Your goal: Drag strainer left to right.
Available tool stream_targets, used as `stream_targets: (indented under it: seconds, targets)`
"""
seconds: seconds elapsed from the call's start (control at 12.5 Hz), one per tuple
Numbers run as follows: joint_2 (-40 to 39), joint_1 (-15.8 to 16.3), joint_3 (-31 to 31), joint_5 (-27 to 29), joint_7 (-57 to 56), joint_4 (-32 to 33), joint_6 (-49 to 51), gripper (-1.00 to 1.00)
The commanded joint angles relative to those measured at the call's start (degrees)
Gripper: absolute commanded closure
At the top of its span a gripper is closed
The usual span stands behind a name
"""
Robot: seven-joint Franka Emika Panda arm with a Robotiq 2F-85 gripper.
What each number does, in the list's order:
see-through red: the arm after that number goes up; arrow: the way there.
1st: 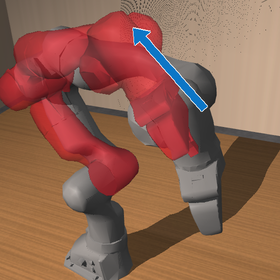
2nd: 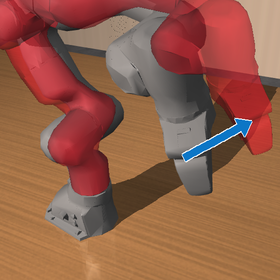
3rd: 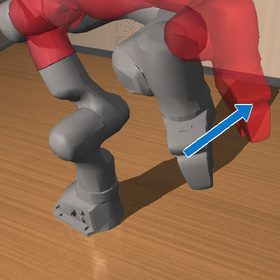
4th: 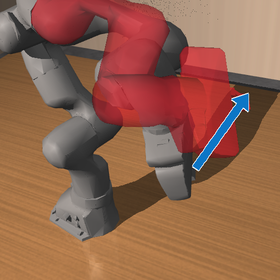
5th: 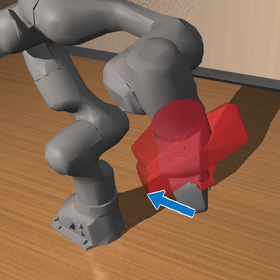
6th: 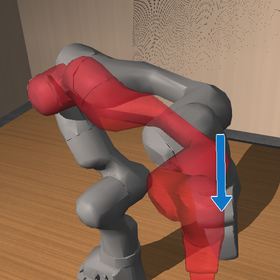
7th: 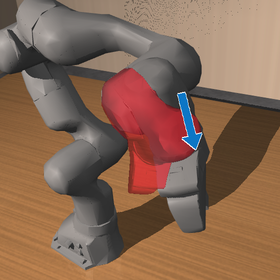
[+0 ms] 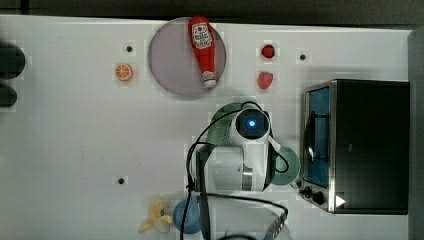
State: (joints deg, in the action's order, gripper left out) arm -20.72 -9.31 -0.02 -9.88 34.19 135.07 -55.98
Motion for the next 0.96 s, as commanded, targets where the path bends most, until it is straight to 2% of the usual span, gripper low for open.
stream_targets:
  seconds: [0.08, 0.4, 0.56, 0.72, 0.96]
  targets:
    - [10.5, 1.1, 3.6, 0.5, -7.3, -2.9, 5.7, -1.00]
    - [21.8, 1.1, 5.4, 1.4, -12.4, -11.2, 29.3, -1.00]
    - [26.1, 1.1, 4.6, 6.4, -20.7, -16.4, 40.4, -1.00]
    - [29.5, 1.1, 3.6, 10.3, -28.2, -20.5, 46.2, -1.00]
    - [34.3, 1.1, 3.5, 10.3, -33.2, -24.1, 51.8, -1.00]
